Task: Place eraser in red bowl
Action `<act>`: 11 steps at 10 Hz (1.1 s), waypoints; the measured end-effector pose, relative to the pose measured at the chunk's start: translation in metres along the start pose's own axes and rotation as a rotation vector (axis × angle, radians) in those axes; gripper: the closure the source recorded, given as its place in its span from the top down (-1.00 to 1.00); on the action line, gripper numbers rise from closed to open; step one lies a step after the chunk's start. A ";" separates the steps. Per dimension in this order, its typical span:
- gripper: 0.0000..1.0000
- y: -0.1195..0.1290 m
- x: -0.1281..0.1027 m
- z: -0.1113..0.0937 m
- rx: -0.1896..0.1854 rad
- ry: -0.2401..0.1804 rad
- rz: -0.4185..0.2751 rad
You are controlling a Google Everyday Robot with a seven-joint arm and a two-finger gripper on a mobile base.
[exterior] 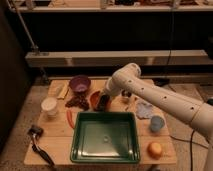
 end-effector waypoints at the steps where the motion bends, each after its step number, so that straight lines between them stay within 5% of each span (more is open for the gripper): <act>1: -1.00 -0.002 0.002 0.005 0.008 0.002 -0.019; 11: -1.00 -0.022 0.049 0.018 0.067 0.055 -0.105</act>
